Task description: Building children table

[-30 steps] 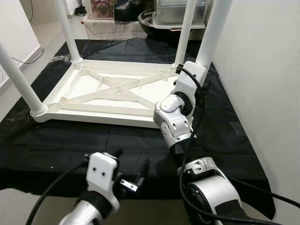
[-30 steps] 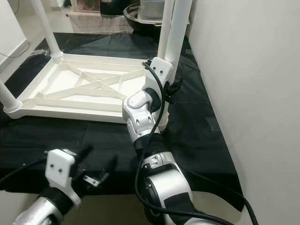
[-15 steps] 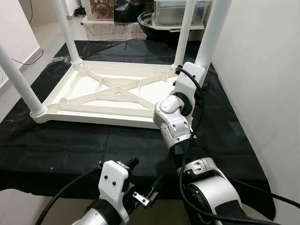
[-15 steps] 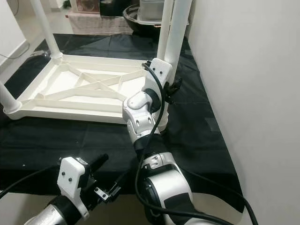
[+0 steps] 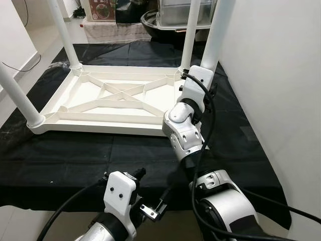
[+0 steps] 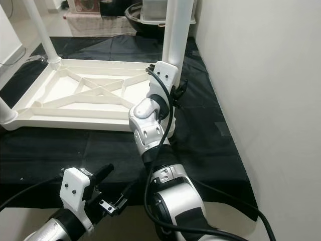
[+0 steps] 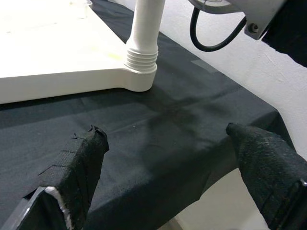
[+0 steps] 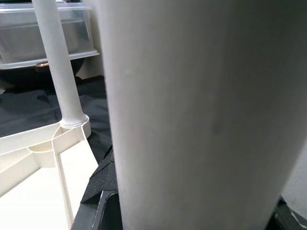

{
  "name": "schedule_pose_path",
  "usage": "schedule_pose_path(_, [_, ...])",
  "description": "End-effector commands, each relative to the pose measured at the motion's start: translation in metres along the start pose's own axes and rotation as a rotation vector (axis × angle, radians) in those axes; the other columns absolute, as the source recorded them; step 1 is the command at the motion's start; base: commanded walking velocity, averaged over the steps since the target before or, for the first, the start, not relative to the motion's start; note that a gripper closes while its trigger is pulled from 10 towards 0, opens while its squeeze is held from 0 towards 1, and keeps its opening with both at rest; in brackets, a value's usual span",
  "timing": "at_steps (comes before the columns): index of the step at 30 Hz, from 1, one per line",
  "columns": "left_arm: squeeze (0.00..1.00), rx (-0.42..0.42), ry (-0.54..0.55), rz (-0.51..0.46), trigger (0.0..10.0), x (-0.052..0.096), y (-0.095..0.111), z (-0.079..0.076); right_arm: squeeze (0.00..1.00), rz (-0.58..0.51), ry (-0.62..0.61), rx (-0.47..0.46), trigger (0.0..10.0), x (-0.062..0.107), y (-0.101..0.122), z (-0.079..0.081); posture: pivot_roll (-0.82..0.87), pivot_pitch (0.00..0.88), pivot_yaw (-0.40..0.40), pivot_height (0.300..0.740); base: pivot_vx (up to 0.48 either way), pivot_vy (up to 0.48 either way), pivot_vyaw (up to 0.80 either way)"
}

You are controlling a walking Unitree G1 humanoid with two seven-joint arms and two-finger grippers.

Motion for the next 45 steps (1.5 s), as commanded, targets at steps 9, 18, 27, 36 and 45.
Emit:
schedule_pose_path(9, [0.0, -0.016, 0.028, 0.016, 10.0, 0.003, -0.003, 0.005, 1.0, 0.25, 0.099, 0.083, 10.0, 0.024, -0.064, 0.013, 0.1, 0.173, 0.002, 0.74, 0.0, 0.0, 0.0])
schedule_pose_path(18, [0.0, -0.017, 0.032, 0.017, 10.0, 0.003, -0.003, 0.005, 1.0, 0.25, 0.116, 0.065, 10.0, 0.026, -0.062, 0.016, 0.1, 0.173, 0.002, 0.74, 0.0, 0.0, 0.0])
schedule_pose_path(27, [0.0, -0.018, 0.034, 0.018, 10.0, 0.004, -0.004, 0.006, 1.0, 0.244, 0.182, 0.047, 10.0, 0.029, -0.059, 0.022, 0.1, 0.173, 0.002, 0.74, 0.0, 0.0, 0.0])
schedule_pose_path(36, [0.0, -0.023, 0.038, 0.016, 10.0, 0.002, -0.004, 0.009, 1.0, 0.206, 0.209, 0.043, 10.0, 0.032, -0.054, 0.016, 0.09, 0.159, -0.002, 0.74, 0.0, 0.0, 0.0])
schedule_pose_path(45, [0.0, -0.034, 0.04, 0.009, 10.0, -0.001, -0.004, 0.013, 0.0, 0.208, 0.362, 0.012, 10.0, 0.034, -0.057, 0.012, 0.08, 0.133, 0.001, 0.74, 0.0, 0.0, 0.0])
Point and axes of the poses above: a point about 5 cm out from each wrist's last joint towards the gripper, its own x axis pointing back from the gripper into the wrist, its own y axis along the axis of the wrist's last joint, z = x × y, the point moved 2 cm from there along -x, pointing out of the wrist towards the gripper, and after that the axes turned 10 degrees about x, right-handed, at the moved point
